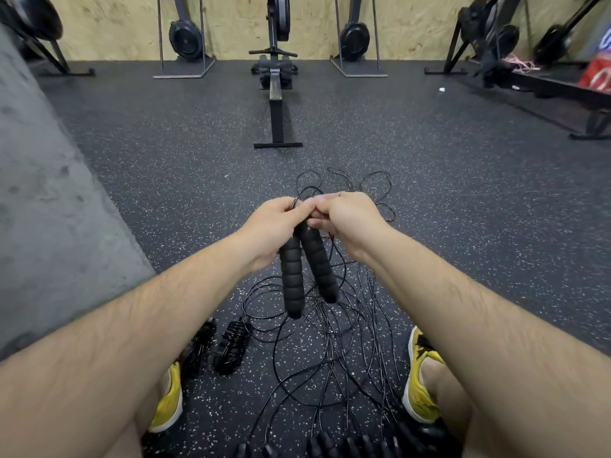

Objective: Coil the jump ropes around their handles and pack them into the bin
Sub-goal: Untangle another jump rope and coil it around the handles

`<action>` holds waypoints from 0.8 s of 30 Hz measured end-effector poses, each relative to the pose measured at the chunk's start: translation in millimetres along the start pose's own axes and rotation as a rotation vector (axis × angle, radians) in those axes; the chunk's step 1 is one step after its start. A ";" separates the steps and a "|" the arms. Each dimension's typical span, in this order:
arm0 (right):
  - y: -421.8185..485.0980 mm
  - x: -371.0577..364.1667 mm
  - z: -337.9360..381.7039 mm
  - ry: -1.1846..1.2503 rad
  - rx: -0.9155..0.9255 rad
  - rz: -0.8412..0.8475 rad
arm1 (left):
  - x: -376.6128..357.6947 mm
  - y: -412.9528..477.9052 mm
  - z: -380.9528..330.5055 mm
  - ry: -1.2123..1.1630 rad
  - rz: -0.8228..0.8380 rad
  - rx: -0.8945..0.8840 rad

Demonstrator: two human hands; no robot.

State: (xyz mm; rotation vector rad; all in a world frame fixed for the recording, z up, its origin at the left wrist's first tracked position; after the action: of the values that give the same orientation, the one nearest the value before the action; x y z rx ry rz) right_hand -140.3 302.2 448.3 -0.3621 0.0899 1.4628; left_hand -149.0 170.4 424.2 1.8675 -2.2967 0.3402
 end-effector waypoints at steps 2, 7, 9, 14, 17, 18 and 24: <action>-2.7 -2.9 0.8 -0.024 0.006 -0.002 | 1.2 -0.1 0.4 0.011 -0.053 0.010; -32.8 -10.1 -7.2 -0.984 0.201 0.077 | 8.8 5.3 -4.1 -0.137 -0.274 0.158; -44.4 -11.6 -19.5 -1.326 0.225 0.131 | 11.4 8.6 -6.9 -0.269 -0.269 0.235; -38.8 -10.7 -26.3 -1.415 0.414 -0.038 | 14.2 3.7 -16.1 -0.300 -0.234 0.209; -32.5 -2.7 -11.7 -1.472 0.507 -0.017 | 35.8 -12.1 -31.3 0.286 -0.234 0.233; -30.7 0.9 -7.0 -1.503 0.537 0.006 | 47.5 -16.8 -34.5 0.601 -0.302 0.202; -24.9 11.0 9.2 -1.597 0.629 0.105 | 53.3 -34.1 -40.1 1.131 -0.016 -0.549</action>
State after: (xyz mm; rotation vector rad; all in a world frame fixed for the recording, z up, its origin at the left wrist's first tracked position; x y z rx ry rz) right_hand -116.1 313.8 458.5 1.3520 -0.7057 1.3704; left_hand -127.3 124.7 479.5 0.9835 -1.3793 0.5139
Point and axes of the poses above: each hand's wrist, its own y-axis towards the middle knuckle, its own x-axis out of the back of the hand, z = x × y, the point moved 2 cm from there along y, towards the middle knuckle, and after that the axes turned 8 degrees about y, right-handed, at the moved point
